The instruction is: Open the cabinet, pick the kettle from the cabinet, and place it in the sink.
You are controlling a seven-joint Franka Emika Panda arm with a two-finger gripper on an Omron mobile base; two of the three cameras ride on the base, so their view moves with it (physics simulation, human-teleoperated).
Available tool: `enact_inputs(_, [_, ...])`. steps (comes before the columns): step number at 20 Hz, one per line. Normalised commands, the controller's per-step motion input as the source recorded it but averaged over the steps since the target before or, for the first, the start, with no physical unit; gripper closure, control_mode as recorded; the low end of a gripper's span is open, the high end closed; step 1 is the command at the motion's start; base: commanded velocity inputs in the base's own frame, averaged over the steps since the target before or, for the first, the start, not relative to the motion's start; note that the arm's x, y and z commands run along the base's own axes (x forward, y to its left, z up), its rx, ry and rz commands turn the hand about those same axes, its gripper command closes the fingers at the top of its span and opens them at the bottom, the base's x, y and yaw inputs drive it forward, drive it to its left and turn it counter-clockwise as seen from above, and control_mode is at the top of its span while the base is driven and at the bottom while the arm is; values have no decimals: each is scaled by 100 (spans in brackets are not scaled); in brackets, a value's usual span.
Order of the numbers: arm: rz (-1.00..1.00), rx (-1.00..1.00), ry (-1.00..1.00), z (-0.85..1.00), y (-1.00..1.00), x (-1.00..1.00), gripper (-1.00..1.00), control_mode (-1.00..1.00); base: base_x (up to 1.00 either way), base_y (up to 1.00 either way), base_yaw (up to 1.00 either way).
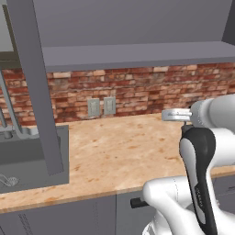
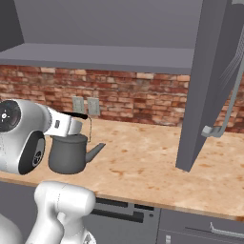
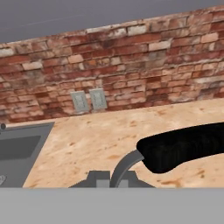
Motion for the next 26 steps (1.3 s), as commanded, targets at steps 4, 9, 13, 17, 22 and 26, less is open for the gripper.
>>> enact_inputs(4, [0, 2, 0, -20, 1, -5, 100, -100, 0, 0, 0])
enact_inputs(9, [0, 0, 0, -1, 0, -1, 100, -100, 0, 0, 0])
enact_inputs(13, [0, 0, 0, 0, 0, 0, 100, -100, 0, 0, 0])
enact_inputs(17, [0, 0, 0, 0, 0, 0, 100, -100, 0, 0, 0])
enact_inputs(22, [0, 0, 0, 0, 0, 0, 100, -100, 0, 0, 0])
enact_inputs(26, [0, 0, 0, 0, 0, 0, 100, -100, 0, 0, 0])
